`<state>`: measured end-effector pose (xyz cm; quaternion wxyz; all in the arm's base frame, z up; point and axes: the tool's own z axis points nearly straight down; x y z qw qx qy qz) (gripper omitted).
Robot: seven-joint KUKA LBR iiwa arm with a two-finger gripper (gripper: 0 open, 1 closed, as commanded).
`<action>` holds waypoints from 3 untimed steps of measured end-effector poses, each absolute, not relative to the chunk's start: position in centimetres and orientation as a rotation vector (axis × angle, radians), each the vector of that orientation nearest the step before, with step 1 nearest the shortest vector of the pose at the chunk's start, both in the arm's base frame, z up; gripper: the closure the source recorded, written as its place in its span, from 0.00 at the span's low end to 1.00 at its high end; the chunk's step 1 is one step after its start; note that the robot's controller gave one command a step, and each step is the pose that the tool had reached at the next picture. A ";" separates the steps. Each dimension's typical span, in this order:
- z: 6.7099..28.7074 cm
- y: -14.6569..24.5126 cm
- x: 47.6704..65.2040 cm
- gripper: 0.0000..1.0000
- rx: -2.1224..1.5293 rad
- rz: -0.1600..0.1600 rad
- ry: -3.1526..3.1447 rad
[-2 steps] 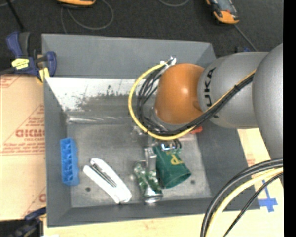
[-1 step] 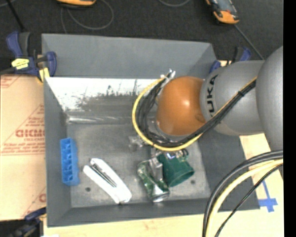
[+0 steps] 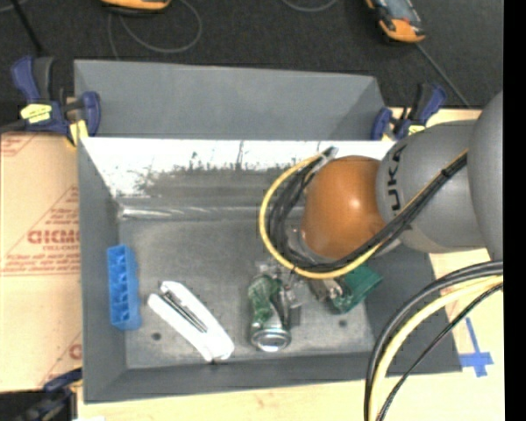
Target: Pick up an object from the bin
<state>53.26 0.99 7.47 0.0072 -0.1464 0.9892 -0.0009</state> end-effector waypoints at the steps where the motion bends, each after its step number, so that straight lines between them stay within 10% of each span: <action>1: 7.5 1.0 53.3 1.00 -0.457 -0.003 3.094; 2: 7.6 1.0 53.2 1.00 -0.459 -0.002 3.095; 3: 12.5 1.0 52.9 1.00 -0.468 -0.001 3.104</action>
Offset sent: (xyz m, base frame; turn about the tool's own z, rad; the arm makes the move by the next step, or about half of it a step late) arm -0.0087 -0.0268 0.2134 -0.0497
